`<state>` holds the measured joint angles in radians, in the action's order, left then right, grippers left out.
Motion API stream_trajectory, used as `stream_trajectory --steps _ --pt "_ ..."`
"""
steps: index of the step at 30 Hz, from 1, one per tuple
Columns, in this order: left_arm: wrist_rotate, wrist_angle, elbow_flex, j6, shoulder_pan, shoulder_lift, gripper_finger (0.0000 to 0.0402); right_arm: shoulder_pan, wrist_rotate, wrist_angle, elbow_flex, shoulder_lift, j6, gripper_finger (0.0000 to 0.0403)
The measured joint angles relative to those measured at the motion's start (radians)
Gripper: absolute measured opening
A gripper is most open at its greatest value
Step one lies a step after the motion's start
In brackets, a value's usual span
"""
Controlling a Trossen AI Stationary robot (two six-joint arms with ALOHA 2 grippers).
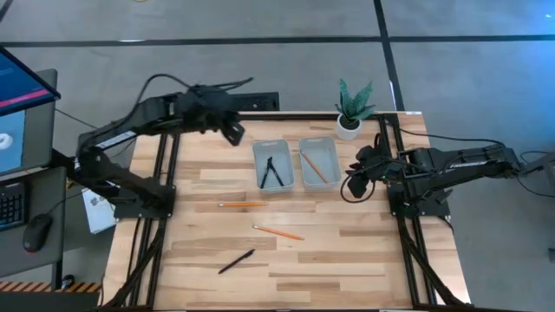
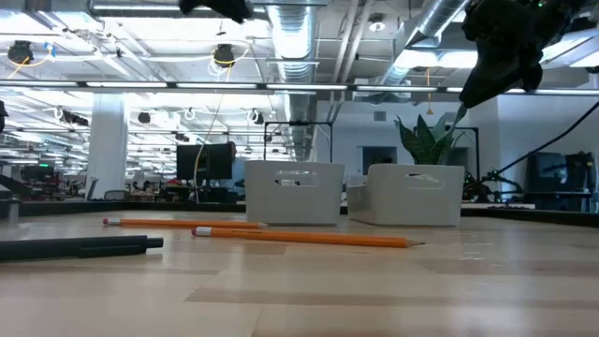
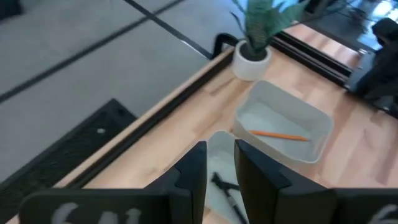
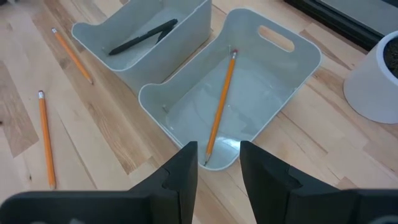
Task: Sort pens & pencils
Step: Put the top yellow pencil into the right gray bin
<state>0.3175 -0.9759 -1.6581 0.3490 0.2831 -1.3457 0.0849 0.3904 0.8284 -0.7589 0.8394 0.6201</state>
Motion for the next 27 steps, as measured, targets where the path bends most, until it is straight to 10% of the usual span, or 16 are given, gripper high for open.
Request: stream_trajectory --steps 15,27 --pt "0.201 -0.458 0.037 0.227 -0.24 0.162 0.0073 0.0 0.0 -0.006 0.0 0.0 0.0 0.0143" --pt "0.152 -0.377 0.426 0.321 -0.336 0.167 0.0073 0.0 0.0 -0.061 0.0 0.0 0.0 0.0144"
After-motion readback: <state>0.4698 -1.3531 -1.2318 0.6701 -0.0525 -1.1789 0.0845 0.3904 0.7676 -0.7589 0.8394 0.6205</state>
